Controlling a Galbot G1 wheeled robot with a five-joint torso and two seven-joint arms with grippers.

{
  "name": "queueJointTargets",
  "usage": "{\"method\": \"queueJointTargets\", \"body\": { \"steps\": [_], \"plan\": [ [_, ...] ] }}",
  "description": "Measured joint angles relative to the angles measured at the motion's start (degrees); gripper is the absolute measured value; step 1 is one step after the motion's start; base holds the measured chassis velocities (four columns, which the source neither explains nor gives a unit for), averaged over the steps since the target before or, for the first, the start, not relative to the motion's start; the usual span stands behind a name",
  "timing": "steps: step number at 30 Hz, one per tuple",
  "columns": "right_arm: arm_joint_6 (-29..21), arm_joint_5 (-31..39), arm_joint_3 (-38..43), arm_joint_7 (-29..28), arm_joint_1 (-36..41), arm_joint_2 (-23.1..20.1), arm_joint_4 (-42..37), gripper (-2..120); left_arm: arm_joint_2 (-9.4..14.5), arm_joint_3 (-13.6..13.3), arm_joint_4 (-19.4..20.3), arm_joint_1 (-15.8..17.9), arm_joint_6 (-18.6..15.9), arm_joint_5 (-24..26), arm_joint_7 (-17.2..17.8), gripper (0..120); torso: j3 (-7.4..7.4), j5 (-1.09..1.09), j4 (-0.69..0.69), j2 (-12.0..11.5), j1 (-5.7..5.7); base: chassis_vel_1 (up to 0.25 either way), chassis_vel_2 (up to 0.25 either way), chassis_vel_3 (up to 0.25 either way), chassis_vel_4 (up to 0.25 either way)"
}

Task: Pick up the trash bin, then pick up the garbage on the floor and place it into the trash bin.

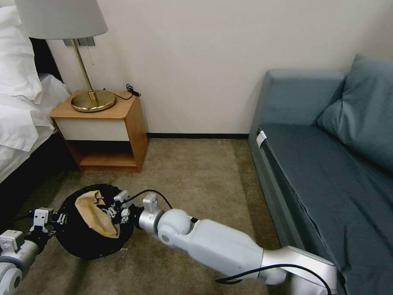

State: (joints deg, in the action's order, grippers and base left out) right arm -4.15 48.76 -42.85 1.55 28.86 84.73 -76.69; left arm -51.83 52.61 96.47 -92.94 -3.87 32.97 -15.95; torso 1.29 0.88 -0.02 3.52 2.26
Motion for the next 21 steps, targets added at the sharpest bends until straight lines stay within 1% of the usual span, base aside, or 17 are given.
{"method": "queueJointTargets", "body": {
  "steps": [1,2,3,5,6,8,9,11,12,14,15,17,18,20,21],
  "plan": [
    [0.00,0.00,0.00,0.00,0.00,0.00,0.00,12,0.00,0.00,0.00,0.00,0.00,0.00,0.00,1,0.00,0.00,0.00,0.00,0.00,0.000,0.000,0.000,0.000],
    [0.13,-0.18,0.03,-0.15,0.09,-0.05,0.01,19,0.02,0.19,-0.03,-0.12,0.00,0.12,-0.06,1,0.00,0.00,0.00,0.00,0.00,0.000,0.000,0.000,0.000],
    [0.13,-0.18,0.03,-0.15,0.09,-0.05,0.01,19,0.02,0.19,-0.03,-0.12,0.00,0.12,-0.06,1,0.00,0.00,0.00,0.00,0.00,0.000,0.000,0.000,0.000],
    [0.18,-0.20,0.44,-0.21,-0.02,-0.09,-0.10,30,0.02,0.39,-0.15,-0.12,0.00,0.31,-0.06,1,0.00,0.00,0.00,0.00,0.00,0.000,0.000,0.000,0.000],
    [0.18,-0.20,0.44,-0.21,-0.02,-0.09,-0.10,30,0.02,0.39,-0.15,-0.12,0.00,0.31,-0.06,1,0.00,0.00,0.00,0.00,0.00,0.000,0.000,0.000,0.000],
    [0.26,-0.17,0.75,-0.28,-0.18,-0.09,-0.54,40,-0.04,0.41,-0.15,-0.10,0.00,0.45,-0.01,1,0.00,0.00,0.00,0.00,0.00,0.000,0.000,0.000,0.000],
    [0.26,-0.17,0.75,-0.28,-0.18,-0.09,-0.54,40,-0.04,0.41,-0.15,-0.10,0.00,0.45,-0.01,1,0.00,0.00,0.00,0.00,0.00,0.000,0.000,0.000,0.000],
    [0.04,-0.09,1.00,-0.07,-0.13,-0.42,-1.63,50,-0.19,0.40,-0.08,-0.06,0.00,0.49,0.11,1,0.00,0.00,0.00,0.00,0.00,0.000,0.000,0.000,0.000],
    [0.04,-0.09,1.00,-0.07,-0.13,-0.42,-1.63,50,-0.19,0.40,-0.08,-0.06,0.00,0.49,0.11,1,0.00,0.00,0.00,0.00,0.00,0.000,0.000,0.000,0.000],
    [-0.46,0.16,0.88,1.01,0.14,-1.27,-3.23,62,-0.39,0.30,0.06,-0.07,-0.03,0.50,0.25,1,0.00,0.00,-0.01,0.00,0.00,0.000,0.000,0.000,0.000],
    [-0.46,0.16,0.88,1.01,0.14,-1.27,-3.23,62,-0.39,0.30,0.06,-0.07,-0.03,0.50,0.25,1,0.00,0.00,-0.01,0.00,0.00,0.000,0.000,0.000,0.000],
    [-0.58,0.09,0.75,1.46,0.57,-1.71,-4.14,73,-0.49,0.25,0.26,-0.15,-0.13,0.53,0.42,1,0.00,0.00,-0.01,0.00,0.00,0.000,0.000,0.000,0.000],
    [-0.58,0.09,0.75,1.46,0.57,-1.71,-4.14,73,-0.49,0.25,0.26,-0.15,-0.13,0.53,0.42,1,0.00,0.00,-0.01,0.00,0.00,0.000,0.000,0.000,0.000],
    [-0.59,-0.18,1.46,0.74,0.82,-1.73,-4.34,83,-0.51,0.29,0.35,-0.19,-0.24,0.92,1.06,1,0.00,0.00,0.00,0.00,0.00,0.000,0.000,0.000,0.000],
    [-0.59,-0.18,1.46,0.74,0.82,-1.73,-4.34,83,-0.51,0.29,0.35,-0.19,-0.24,0.92,1.06,1,0.00,0.00,0.00,0.00,0.00,0.000,0.000,0.000,0.000]
  ]
}}
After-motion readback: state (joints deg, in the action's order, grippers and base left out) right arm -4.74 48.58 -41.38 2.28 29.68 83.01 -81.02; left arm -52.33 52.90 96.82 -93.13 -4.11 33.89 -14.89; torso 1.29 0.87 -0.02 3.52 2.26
